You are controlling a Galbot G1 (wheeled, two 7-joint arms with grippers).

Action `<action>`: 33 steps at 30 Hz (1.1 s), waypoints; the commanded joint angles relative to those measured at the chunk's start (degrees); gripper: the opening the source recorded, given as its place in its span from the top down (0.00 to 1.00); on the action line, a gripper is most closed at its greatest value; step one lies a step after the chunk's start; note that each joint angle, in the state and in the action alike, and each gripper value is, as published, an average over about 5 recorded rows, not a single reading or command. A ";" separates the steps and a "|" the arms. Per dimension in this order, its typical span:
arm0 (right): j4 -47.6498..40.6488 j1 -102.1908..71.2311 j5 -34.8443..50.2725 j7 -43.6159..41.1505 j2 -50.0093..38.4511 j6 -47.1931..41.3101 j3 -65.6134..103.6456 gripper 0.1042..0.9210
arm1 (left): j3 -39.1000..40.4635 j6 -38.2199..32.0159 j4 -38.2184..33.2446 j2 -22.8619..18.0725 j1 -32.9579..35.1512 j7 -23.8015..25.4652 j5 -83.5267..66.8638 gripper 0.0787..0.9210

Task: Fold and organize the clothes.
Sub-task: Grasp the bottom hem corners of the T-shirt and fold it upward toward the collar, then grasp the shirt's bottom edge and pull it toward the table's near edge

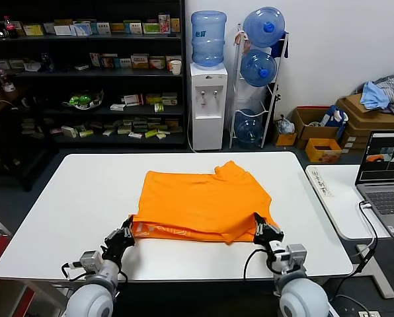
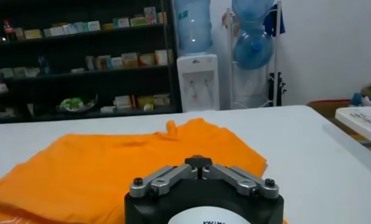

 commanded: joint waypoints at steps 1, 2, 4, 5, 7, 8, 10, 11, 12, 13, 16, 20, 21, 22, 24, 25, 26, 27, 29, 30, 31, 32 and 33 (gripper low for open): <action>-4.21 6.57 0.57 0.63 0.28 0.24 -2.18 0.98 | 0.98 -0.91 5.25 -1.15 -4.99 0.22 2.85 0.98; -4.32 6.54 0.48 0.59 0.39 0.26 -2.32 0.98 | 1.11 -0.88 5.51 -1.28 -5.19 0.13 3.07 0.98; -4.56 6.46 0.29 0.42 0.59 0.30 -2.58 0.98 | 1.40 -0.89 6.07 -1.61 -5.63 0.01 3.51 0.98; -4.66 6.44 0.23 0.33 0.66 0.31 -2.67 0.98 | 1.54 -0.89 6.29 -1.76 -5.81 -0.06 3.69 0.98; -4.92 6.43 0.09 0.05 0.82 0.28 -2.84 0.98 | 1.80 -0.75 6.58 -2.02 -6.07 -0.12 3.98 0.98; -5.09 6.45 0.03 -0.09 0.92 0.29 -2.89 0.97 | 1.91 -0.55 6.63 -2.09 -6.14 -0.13 4.03 0.98; -5.55 6.59 -0.11 -0.43 1.17 0.40 -2.94 0.95 | 2.03 -0.05 6.66 -2.18 -6.21 -0.07 4.07 0.95; -5.80 6.67 -0.19 -0.65 1.31 0.55 -2.92 0.93 | 2.04 0.17 6.65 -2.21 -6.22 0.00 4.08 0.93; -5.98 6.72 -0.27 -0.93 1.42 0.73 -2.87 0.89 | 2.01 0.34 6.60 -2.22 -6.19 0.05 4.09 0.90; -6.06 6.71 -0.35 -1.27 1.49 0.91 -2.78 0.86 | 1.94 0.44 6.49 -2.22 -6.12 0.11 4.11 0.86; -5.70 6.13 -0.70 -2.32 1.38 1.18 -2.01 0.76 | 1.41 0.81 5.55 -1.99 -5.42 0.19 4.08 0.76; -4.28 3.80 -1.85 -3.49 0.28 1.35 0.42 0.62 | 0.15 2.10 2.69 -1.17 -2.45 0.22 3.92 0.62; -3.76 2.73 -2.32 -3.80 -0.26 1.46 1.28 0.58 | -0.20 2.52 1.86 -0.90 -1.33 0.30 3.90 0.59; -3.16 1.39 -2.77 -4.11 -0.93 1.47 2.25 0.55 | -0.54 2.93 1.05 -0.64 -0.11 0.40 3.88 0.55; -2.06 -1.61 -3.32 -4.56 -2.47 1.08 4.09 0.47 | -1.15 3.73 -0.27 -0.21 2.36 0.80 3.72 0.49; -1.58 -3.39 -3.17 -4.82 -3.37 0.60 5.19 0.44 | -1.42 4.01 -0.62 -0.07 3.58 1.12 3.62 0.45; -1.25 -5.03 -2.79 -5.06 -4.22 0.07 6.26 0.41 | -1.64 4.20 -0.79 0.01 4.61 1.46 3.54 0.42; -1.05 -6.54 -2.20 -5.31 -4.99 -0.51 7.31 0.36 | -1.83 4.33 -0.74 0.05 5.38 1.87 3.44 0.38; -0.88 -8.92 -0.07 -5.92 -6.26 -2.03 9.33 0.30 | -2.07 4.37 -0.18 -0.05 6.16 2.65 3.24 0.31; -0.93 -9.55 1.18 -6.15 -6.62 -2.73 10.00 0.26 | -2.12 4.37 0.17 -0.16 6.09 2.93 3.03 0.28; -0.99 -9.98 2.49 -6.37 -6.89 -3.48 10.56 0.23 | -2.15 4.36 0.59 -0.28 5.79 3.18 2.67 0.24; -1.04 -10.20 3.73 -6.54 -7.05 -4.20 10.97 0.20 | -2.16 4.37 1.00 -0.41 5.31 3.37 2.24 0.21; -1.07 -10.22 4.82 -6.62 -7.10 -4.80 11.22 0.17 | -2.15 4.37 1.38 -0.52 4.75 3.50 1.80 0.18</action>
